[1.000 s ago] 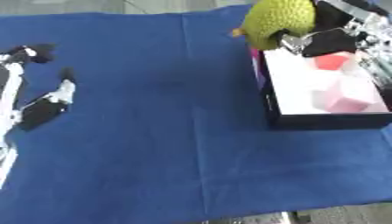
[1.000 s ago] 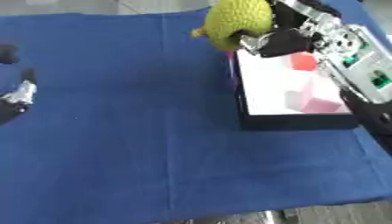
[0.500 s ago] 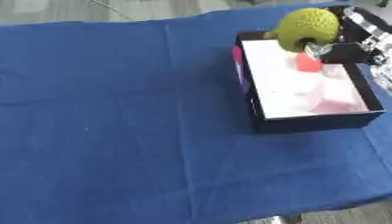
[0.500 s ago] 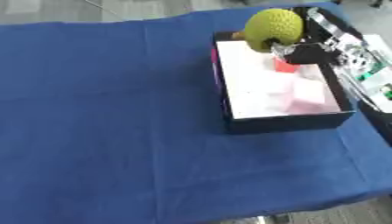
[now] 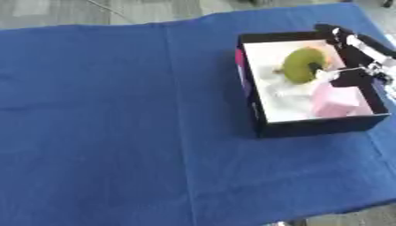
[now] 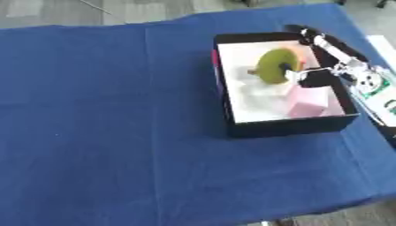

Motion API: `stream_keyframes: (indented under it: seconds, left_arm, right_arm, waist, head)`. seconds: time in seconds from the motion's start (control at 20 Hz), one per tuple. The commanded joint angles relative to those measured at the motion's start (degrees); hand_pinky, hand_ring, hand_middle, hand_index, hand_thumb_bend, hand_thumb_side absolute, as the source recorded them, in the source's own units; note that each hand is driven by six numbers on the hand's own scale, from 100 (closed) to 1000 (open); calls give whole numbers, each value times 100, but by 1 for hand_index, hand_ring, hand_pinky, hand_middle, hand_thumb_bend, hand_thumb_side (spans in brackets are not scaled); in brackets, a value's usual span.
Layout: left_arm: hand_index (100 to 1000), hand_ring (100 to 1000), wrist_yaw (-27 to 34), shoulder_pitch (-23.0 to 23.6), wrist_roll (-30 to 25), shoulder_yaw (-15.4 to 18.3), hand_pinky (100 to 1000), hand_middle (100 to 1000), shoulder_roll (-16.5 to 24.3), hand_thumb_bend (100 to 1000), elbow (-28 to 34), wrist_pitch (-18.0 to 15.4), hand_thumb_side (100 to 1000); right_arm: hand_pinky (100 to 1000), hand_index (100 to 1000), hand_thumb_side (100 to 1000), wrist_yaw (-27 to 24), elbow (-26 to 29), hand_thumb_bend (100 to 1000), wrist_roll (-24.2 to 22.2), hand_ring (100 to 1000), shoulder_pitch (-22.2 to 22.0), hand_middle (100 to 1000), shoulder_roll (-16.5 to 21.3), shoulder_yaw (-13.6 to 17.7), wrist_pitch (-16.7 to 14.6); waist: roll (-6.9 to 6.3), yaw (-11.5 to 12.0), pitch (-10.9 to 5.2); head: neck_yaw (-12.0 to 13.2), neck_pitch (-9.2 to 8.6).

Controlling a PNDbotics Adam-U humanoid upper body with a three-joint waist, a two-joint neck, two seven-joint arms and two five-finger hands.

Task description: Pick up the objects with one hand, pass them to the other hand, and then place them into the box on the other side of the table.

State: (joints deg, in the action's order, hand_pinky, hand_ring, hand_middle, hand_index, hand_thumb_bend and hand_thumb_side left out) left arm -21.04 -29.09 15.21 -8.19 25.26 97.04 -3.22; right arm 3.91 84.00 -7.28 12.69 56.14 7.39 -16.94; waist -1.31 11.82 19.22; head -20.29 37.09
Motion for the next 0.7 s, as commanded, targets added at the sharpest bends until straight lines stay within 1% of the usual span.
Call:
stream_keyframes:
  seconds: [0.05, 0.15, 0.25, 0.3, 0.35, 0.4, 0.45, 0.5, 0.55, 0.6, 0.65, 0.7]
  left_arm:
    - [884, 743, 23, -14, 81, 92, 892, 664, 173, 100, 99, 27, 672]
    - [885, 744, 30, 2, 95, 96, 893, 664, 172, 100, 97, 40, 671]
    - [884, 743, 31, 13, 97, 99, 892, 661, 169, 100, 97, 48, 670]
    - [884, 743, 31, 21, 99, 105, 892, 660, 167, 100, 99, 50, 670]
    - [883, 741, 36, 33, 113, 123, 892, 659, 163, 100, 103, 54, 671]
    - [883, 740, 46, 48, 141, 157, 891, 658, 158, 100, 112, 60, 670]
    - [881, 737, 58, 62, 175, 195, 889, 657, 154, 100, 121, 68, 670]
    - [881, 735, 80, 83, 223, 256, 887, 657, 151, 100, 128, 85, 672]
    - [883, 729, 133, 111, 285, 335, 878, 663, 145, 100, 129, 112, 692]
    - [885, 729, 218, 139, 350, 421, 875, 670, 141, 100, 127, 141, 695]
    - [887, 730, 300, 163, 421, 516, 875, 678, 135, 100, 128, 158, 700]
    - [896, 728, 370, 183, 485, 604, 874, 691, 127, 100, 131, 162, 712]
  right_arm:
    - [1000, 1000, 356, 430, -311, 100, -53, 1000, 397, 1000, 244, 37, -74]
    - [1000, 1000, 361, 605, -635, 100, -148, 1000, 825, 1000, 190, -83, -79]
    - [1000, 1000, 322, 662, -847, 100, -192, 1000, 1108, 1000, 129, -143, -95]
    - [1000, 1000, 298, 590, -906, 100, -184, 1000, 1224, 1000, 81, -147, -79]
    - [1000, 1000, 267, 351, -916, 100, -137, 1000, 1326, 1000, 7, -121, -22]
    - [1000, 1000, 318, -93, -827, 100, -58, 1000, 1387, 1000, -75, -75, 60]
    - [1000, 1000, 531, -664, -662, 100, 0, 1000, 1392, 1000, -142, -33, 176]
    - [1000, 1000, 560, -1359, -326, 100, 29, 1000, 1372, 1000, -224, 32, 236]
    - [1000, 1000, 577, -2064, 104, 100, -7, 1000, 1316, 1000, -315, 102, 265]
    - [1000, 1000, 580, -2717, 522, 100, -112, 1000, 1239, 1000, -404, 163, 327]
    - [1000, 1000, 578, -3305, 891, 100, -251, 1000, 1157, 1000, -490, 220, 413]
    - [1000, 1000, 573, -3768, 1184, 100, -380, 1000, 1074, 1000, -555, 287, 517]
  waist:
    - [22, 34, -110]
    - [26, 48, -126]
    - [31, 50, -139]
    - [35, 50, -146]
    - [38, 50, -151]
    - [41, 49, -152]
    - [44, 50, -151]
    - [46, 50, -147]
    - [47, 49, -144]
    - [49, 46, -144]
    - [51, 45, -147]
    - [54, 44, -151]
  head:
    - [48, -16]
    - [69, 12]
    - [82, 27]
    - [94, 35]
    - [109, 41]
    - [133, 42]
    - [168, 40]
    - [218, 39]
    - [295, 41]
    - [382, 48]
    - [480, 53]
    - [560, 54]
